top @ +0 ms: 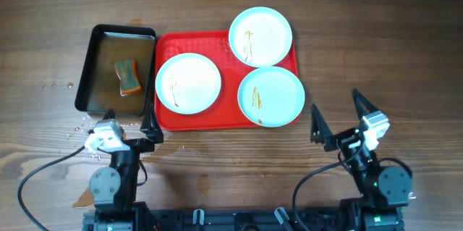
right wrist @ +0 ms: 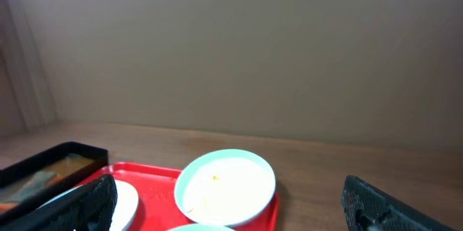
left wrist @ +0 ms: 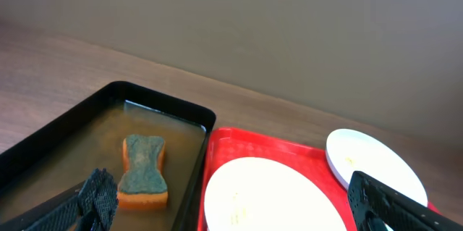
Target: Clean dirty plates on tray and stack at the side
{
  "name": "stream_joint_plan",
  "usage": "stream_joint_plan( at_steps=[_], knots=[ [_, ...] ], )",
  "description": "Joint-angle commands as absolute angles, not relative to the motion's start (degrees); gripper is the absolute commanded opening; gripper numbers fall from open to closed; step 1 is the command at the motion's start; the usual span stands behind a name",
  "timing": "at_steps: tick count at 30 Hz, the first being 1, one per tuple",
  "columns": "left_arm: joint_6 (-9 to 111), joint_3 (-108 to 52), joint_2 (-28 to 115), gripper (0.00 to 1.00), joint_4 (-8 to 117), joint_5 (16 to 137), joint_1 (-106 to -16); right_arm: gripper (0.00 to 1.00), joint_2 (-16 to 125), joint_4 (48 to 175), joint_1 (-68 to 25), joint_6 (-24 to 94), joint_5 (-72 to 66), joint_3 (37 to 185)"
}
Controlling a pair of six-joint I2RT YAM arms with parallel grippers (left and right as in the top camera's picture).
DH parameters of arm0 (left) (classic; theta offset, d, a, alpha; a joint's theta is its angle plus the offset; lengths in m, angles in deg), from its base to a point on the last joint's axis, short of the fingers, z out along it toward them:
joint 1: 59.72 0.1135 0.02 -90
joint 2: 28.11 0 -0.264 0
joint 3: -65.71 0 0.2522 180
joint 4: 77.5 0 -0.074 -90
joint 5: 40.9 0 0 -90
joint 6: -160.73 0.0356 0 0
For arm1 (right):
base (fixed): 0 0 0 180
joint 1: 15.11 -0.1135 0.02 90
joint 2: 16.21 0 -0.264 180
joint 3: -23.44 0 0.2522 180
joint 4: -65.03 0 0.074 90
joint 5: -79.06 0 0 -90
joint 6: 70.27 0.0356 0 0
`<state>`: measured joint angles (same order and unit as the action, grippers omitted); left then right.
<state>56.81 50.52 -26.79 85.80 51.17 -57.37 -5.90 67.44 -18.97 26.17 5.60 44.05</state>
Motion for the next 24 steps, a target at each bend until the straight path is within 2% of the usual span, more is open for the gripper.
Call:
stream_joint_plan(
  at_steps=[1, 11, 18, 24],
  knots=[
    [56.75, 44.42, -23.75, 1.00, 84.49, 52.74, -57.64, 1.00, 3.19, 66.35, -18.79, 27.20, 11.41, 52.32],
    [56.75, 24.27, -5.44, 1.00, 70.61, 53.18, -57.64, 1.00, 33.37, 69.23, -18.79, 27.92, 25.84, 75.48],
    [56.73, 5.18, 12.79, 1.00, 55.16, 53.16, -57.64, 1.00, 51.49, 85.03, -20.89, 27.61, 29.66, 94.54],
    [55.24, -10.18, 29.51, 1.00, 40.93, 53.16, -57.59, 1.00, 62.99, 99.50, -27.25, 20.57, 26.47, 108.97]
  ],
)
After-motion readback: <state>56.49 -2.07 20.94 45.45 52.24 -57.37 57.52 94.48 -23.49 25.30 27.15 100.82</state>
